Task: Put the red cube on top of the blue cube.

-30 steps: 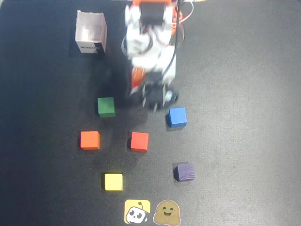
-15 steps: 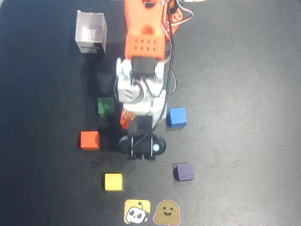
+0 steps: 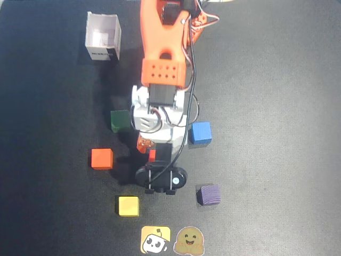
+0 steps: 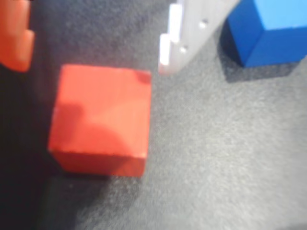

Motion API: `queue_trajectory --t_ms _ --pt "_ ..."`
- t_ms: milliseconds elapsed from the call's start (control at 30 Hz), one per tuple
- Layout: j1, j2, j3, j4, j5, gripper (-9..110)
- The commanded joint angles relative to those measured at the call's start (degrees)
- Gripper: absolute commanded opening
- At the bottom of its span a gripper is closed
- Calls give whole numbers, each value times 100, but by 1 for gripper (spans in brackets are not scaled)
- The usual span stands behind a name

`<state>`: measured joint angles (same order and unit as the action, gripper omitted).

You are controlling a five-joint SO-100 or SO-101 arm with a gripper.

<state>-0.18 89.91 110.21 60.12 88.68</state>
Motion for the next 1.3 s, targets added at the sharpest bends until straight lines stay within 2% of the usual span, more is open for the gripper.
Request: queue_trajectory --t_ms 0,1067,1267 --pt "0 -44 -431 -79 53 21" --pt "-88 -976 -800 -431 431 21" --pt "-88 -1011 -800 -431 431 17"
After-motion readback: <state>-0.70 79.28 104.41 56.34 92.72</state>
